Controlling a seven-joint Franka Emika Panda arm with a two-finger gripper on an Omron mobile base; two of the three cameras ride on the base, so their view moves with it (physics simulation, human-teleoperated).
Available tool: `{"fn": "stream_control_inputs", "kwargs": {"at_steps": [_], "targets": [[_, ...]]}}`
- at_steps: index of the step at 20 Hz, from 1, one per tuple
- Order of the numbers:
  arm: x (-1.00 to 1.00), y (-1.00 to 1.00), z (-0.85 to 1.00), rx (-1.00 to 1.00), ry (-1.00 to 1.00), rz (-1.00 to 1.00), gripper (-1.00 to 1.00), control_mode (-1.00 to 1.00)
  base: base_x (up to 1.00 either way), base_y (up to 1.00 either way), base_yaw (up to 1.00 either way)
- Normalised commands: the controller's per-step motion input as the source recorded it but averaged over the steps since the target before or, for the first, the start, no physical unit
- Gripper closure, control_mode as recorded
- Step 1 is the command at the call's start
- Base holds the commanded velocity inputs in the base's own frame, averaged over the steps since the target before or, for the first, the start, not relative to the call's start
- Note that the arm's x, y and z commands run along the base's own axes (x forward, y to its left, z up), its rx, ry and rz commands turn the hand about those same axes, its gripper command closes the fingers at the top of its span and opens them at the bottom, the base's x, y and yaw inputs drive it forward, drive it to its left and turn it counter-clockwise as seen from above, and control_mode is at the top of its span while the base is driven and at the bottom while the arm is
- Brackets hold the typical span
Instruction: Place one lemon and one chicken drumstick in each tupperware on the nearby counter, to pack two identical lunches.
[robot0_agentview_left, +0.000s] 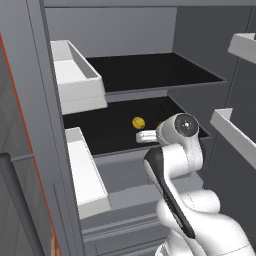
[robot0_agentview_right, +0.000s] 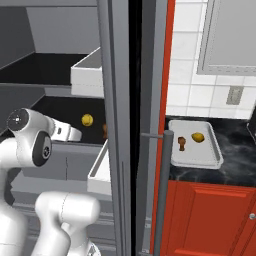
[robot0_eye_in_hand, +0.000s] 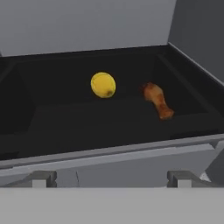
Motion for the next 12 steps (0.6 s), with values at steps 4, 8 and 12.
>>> {"fn": "stream_control_inputs", "kwargs": {"at_steps": [4,8,12], "targets": [[0.42,0.0,0.0,0.0,0.01,0.0,-1.0,-1.0,0.0,0.0,0.0],[0.59,0.0,-0.05,0.0,0.03,0.0,-1.0,-1.0,0.0,0.0,0.0],[0.68,0.0,-0.06,0.0,0.04,0.0,-1.0,-1.0,0.0,0.0,0.0]]}}
